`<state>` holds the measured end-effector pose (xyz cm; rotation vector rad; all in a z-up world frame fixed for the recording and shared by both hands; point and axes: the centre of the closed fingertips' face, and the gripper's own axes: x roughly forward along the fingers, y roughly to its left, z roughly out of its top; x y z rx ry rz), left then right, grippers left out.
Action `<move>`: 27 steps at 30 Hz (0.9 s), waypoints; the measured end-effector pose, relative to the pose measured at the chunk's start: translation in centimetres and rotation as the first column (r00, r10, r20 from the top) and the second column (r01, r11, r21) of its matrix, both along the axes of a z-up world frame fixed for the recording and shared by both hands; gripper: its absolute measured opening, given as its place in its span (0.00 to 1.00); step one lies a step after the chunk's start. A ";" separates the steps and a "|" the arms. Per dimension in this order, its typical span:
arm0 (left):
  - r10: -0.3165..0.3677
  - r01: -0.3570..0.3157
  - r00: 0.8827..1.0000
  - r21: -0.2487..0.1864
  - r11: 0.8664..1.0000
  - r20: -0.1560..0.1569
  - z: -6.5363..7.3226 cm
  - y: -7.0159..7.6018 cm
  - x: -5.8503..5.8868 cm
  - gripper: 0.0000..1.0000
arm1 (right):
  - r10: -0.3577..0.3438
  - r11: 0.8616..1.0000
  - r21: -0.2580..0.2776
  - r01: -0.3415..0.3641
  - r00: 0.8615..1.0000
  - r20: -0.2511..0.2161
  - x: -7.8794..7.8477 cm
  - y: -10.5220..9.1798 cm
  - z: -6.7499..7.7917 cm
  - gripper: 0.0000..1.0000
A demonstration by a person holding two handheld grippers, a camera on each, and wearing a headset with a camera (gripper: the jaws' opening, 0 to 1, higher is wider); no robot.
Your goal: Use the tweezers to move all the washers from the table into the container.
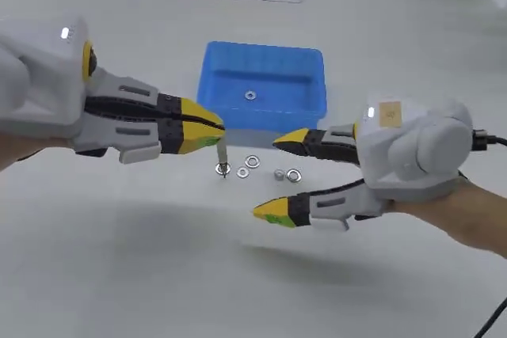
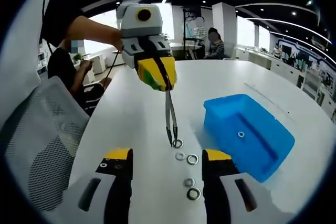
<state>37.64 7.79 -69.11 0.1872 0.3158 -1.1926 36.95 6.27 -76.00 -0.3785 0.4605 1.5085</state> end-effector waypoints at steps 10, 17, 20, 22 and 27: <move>-0.031 0.031 1.000 0.022 0.999 0.005 -0.2 -0.5 -0.4 0.05 | 0.078 0.997 -0.012 -0.078 0.997 -0.009 0.6 3.4 -1.0 0.36; -0.046 0.046 0.999 0.041 0.998 -0.001 -0.5 -0.6 -0.6 0.05 | 0.116 0.993 -0.020 -0.116 0.993 -0.011 0.3 4.1 -1.2 0.26; -0.045 0.045 0.999 0.044 0.998 -0.003 -0.6 -0.6 -0.5 0.05 | 0.124 0.992 -0.020 -0.124 0.992 0.002 0.4 4.3 -1.2 0.22; -0.046 0.046 0.999 0.048 0.998 -0.002 -0.6 -0.5 -0.5 0.05 | 0.123 0.992 -0.022 -0.123 0.992 0.008 0.5 4.5 -1.2 0.17; -0.039 0.038 0.999 0.057 0.998 0.002 -0.7 -0.4 -0.6 0.05 | 0.173 0.985 -0.037 -0.171 0.983 0.060 0.1 4.6 -1.3 0.12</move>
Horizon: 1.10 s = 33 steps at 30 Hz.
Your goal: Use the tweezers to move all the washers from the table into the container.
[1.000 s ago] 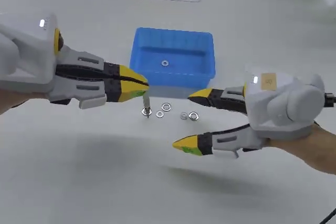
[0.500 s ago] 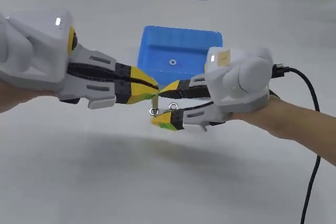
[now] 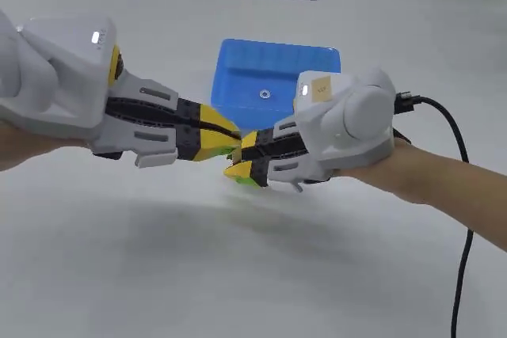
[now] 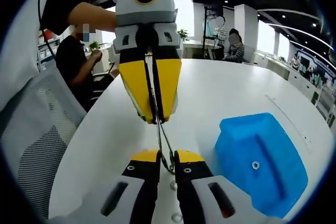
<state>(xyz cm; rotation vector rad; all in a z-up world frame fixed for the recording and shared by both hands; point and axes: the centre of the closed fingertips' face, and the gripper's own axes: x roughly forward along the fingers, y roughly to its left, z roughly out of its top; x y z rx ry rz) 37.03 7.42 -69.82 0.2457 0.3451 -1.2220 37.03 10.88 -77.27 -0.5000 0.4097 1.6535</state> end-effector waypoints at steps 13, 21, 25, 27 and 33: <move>0.047 -0.047 0.999 -0.015 0.999 -0.017 -0.1 -0.2 -0.2 0.06 | 0.000 1.000 -0.001 0.000 0.998 0.061 0.0 -0.2 0.0 0.09; 0.087 -0.087 0.996 0.002 0.996 -0.035 -1.1 -0.3 -0.4 0.14 | -0.033 0.999 -0.007 0.033 0.999 0.037 -0.1 -0.1 -0.1 0.09; 0.101 -0.102 0.994 -0.014 0.995 -0.049 -0.8 -0.2 -0.7 0.20 | -0.028 1.000 -0.009 0.028 0.999 0.039 -0.4 0.1 0.0 0.09; 0.117 -0.118 0.992 -0.019 0.993 -0.051 -0.7 0.1 -0.8 0.23 | -0.022 1.000 -0.012 0.023 0.999 0.041 -0.6 0.2 0.0 0.09; 0.201 -0.203 0.979 -0.078 0.976 -0.032 1.2 1.6 -0.9 0.26 | -0.027 1.000 -0.009 0.027 0.999 0.039 -0.7 0.1 1.3 0.09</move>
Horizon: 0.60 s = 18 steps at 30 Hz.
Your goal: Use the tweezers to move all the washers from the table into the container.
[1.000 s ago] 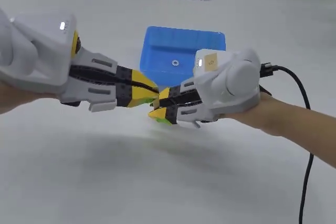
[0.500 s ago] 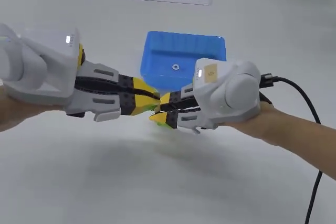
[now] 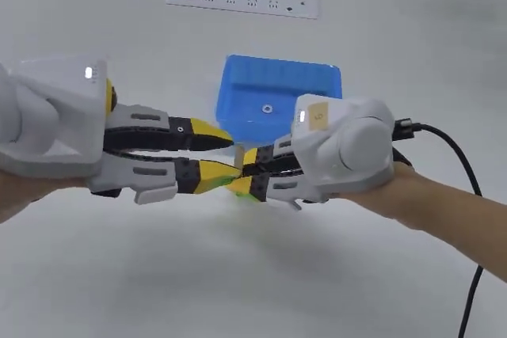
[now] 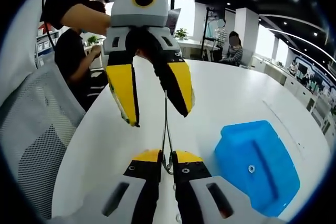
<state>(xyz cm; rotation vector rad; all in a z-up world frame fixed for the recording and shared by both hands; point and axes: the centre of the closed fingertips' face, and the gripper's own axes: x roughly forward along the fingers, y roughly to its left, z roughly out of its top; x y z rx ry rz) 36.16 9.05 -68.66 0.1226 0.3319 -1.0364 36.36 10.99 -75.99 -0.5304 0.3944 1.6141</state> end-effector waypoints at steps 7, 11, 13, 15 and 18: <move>0.119 -0.120 0.993 -0.083 0.989 -0.012 1.9 1.8 -1.3 0.38 | -0.001 1.000 0.001 0.001 1.000 0.001 0.0 -0.6 2.0 0.09; 0.157 -0.159 0.987 -0.130 0.979 -0.024 2.5 2.1 -2.6 0.48 | 0.006 1.000 0.014 -0.006 1.000 0.007 -0.1 -0.9 3.4 0.09; 0.178 -0.180 0.984 -0.155 0.971 -0.024 2.7 2.3 -2.9 0.54 | 0.023 1.000 0.015 -0.023 0.999 0.023 -0.2 -1.1 4.2 0.09; 0.209 -0.210 0.978 -0.189 0.959 -0.026 3.0 2.6 -3.0 0.58 | 0.031 0.999 0.021 -0.032 0.999 0.035 -0.1 -1.4 4.9 0.09; 0.243 -0.244 0.969 -0.232 0.942 -0.035 3.2 2.8 -3.3 0.64 | 0.026 0.999 0.028 -0.027 0.999 0.043 0.3 -1.7 5.9 0.09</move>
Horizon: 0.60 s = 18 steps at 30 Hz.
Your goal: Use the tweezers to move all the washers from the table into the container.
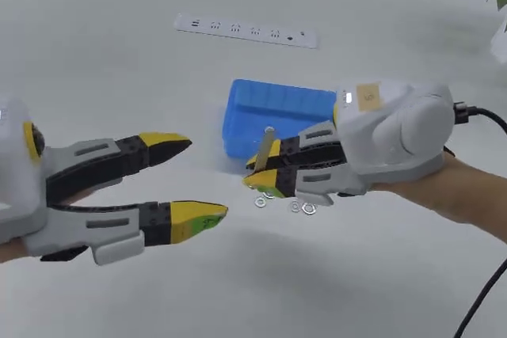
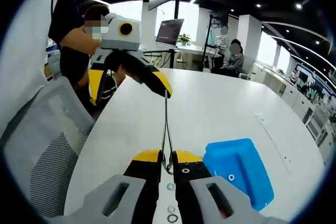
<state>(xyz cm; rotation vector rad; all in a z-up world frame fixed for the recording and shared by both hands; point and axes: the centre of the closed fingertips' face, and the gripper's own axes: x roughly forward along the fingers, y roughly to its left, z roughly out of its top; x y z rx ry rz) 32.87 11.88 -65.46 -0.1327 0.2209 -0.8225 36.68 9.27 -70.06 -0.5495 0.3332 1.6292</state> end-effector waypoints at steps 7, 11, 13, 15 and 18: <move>0.140 -0.134 0.989 -0.116 0.984 0.052 1.6 1.9 0.9 0.79 | 0.007 1.000 0.009 -0.007 0.999 0.039 1.0 0.0 2.1 0.09; 0.149 -0.141 0.985 -0.096 0.985 0.087 1.9 2.3 1.1 0.83 | -0.003 1.000 0.031 0.001 0.998 0.057 2.1 0.2 3.4 0.09; 0.152 -0.142 0.984 -0.105 0.984 0.093 2.0 2.5 1.2 0.88 | -0.010 0.999 0.034 0.008 0.998 0.067 2.9 0.3 3.7 0.09; 0.155 -0.145 0.981 -0.089 0.985 0.119 2.1 2.5 1.4 0.92 | -0.022 0.999 0.039 0.019 0.997 0.074 3.7 0.3 4.1 0.09; 0.141 -0.134 0.980 -0.062 0.989 0.139 1.9 2.1 1.5 1.00 | -0.036 0.999 0.044 0.032 0.995 0.089 4.8 0.3 4.4 0.09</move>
